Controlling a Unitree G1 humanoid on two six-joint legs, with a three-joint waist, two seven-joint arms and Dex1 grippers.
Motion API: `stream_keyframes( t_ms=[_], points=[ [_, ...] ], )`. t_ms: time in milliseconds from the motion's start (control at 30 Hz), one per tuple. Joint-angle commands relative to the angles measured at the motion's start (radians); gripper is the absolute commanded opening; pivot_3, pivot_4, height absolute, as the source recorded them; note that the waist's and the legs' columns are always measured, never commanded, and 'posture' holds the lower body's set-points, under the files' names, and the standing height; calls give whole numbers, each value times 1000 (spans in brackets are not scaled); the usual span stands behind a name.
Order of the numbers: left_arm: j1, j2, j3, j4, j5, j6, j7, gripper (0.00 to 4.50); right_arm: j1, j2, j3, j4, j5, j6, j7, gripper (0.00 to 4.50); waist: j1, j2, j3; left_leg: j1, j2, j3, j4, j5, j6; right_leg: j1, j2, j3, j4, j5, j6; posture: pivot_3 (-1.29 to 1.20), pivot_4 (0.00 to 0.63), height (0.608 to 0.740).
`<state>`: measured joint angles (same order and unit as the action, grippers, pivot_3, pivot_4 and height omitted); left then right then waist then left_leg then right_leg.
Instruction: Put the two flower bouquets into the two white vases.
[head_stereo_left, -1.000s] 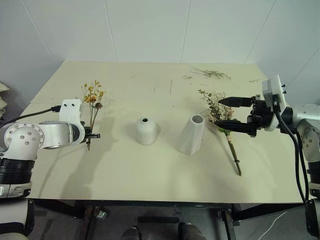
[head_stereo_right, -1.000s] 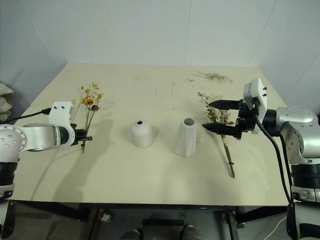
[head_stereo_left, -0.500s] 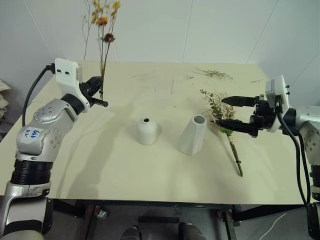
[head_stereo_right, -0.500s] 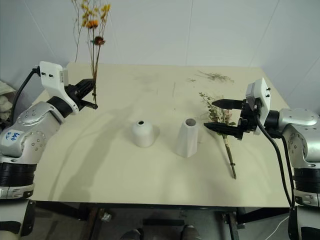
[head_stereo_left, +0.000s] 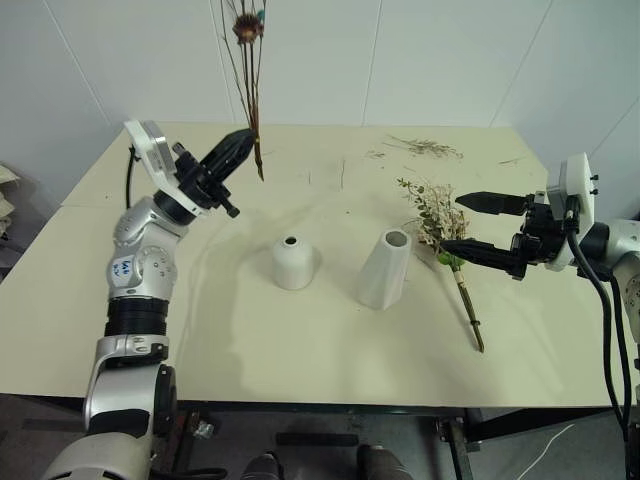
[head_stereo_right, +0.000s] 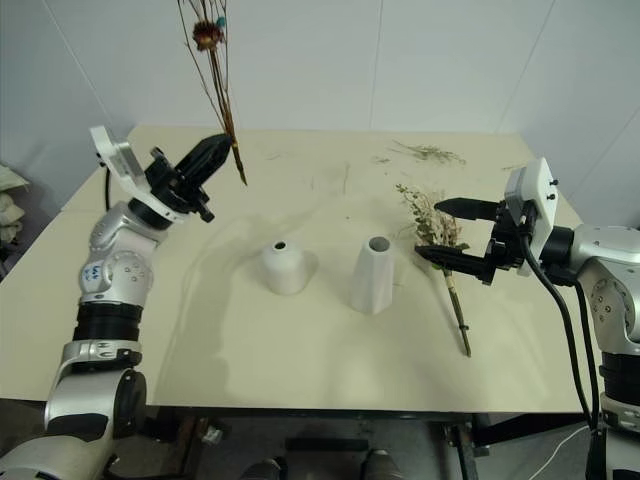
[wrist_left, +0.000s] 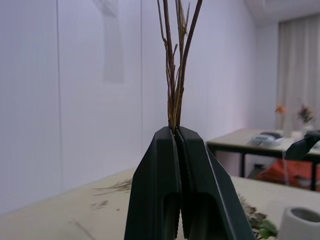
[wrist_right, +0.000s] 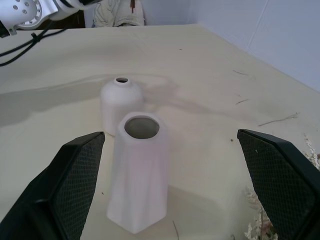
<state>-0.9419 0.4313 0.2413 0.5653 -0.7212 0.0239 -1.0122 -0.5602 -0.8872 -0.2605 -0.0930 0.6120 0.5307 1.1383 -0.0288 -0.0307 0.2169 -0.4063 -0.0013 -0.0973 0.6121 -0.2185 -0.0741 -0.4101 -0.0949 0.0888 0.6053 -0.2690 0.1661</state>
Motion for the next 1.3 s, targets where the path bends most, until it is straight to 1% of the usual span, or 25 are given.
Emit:
stream_keyframes(
  t_ms=[33,133,233,300,433,567,900,1100,1167,1300],
  points=[
    [-61,0,33,57,-35,40,-140,39,20,-24,-64,-68,34,12,-29,4500,0,0,0,0,0,0,0,0,0,0,0,0,0,0,0,0,150,740],
    [-82,-1,33,118,-16,58,-211,39,40,-25,-83,-92,44,22,-45,4500,0,0,0,0,0,0,0,0,0,0,0,0,0,0,0,0,150,740],
    [-127,-10,55,217,-32,102,-285,39,75,-27,-108,-129,56,36,-68,4500,1,0,0,0,0,0,0,0,0,0,0,0,0,0,0,0,150,740],
    [-145,-8,53,276,-15,118,-336,39,94,-27,-122,-151,66,45,-82,4500,1,0,0,0,0,0,0,0,0,0,0,0,0,0,0,0,150,740],
    [-170,-10,35,379,60,60,-382,39,124,-29,-145,-182,83,59,-102,4500,0,0,0,0,0,0,0,0,0,0,0,0,0,0,0,0,150,740],
    [-195,-23,54,452,91,17,-405,39,144,-25,-158,-204,104,67,-113,4500,0,0,0,0,0,0,0,0,0,0,0,0,0,0,0,0,150,740],
    [-210,-70,59,541,165,-87,-424,39,140,-9,-158,-273,246,120,-142,4500,1,0,0,0,0,0,0,0,0,0,0,0,0,0,0,0,150,740],
    [-216,-76,77,554,180,-95,-432,39,85,8,-165,-308,391,177,-200,4500,1,0,0,0,0,-1,0,0,0,0,0,0,0,0,0,0,150,740],
    [-218,-76,79,556,186,-102,-431,39,77,12,-157,-310,406,176,-212,4500,2,0,0,0,0,-1,0,0,0,0,0,0,0,0,0,0,150,740],
    [-221,-78,83,563,199,-110,-423,39,51,23,-121,-292,390,150,-215,4500,2,0,0,0,0,-1,0,0,0,0,0,0,0,0,0,0,150,740]
  ],
)
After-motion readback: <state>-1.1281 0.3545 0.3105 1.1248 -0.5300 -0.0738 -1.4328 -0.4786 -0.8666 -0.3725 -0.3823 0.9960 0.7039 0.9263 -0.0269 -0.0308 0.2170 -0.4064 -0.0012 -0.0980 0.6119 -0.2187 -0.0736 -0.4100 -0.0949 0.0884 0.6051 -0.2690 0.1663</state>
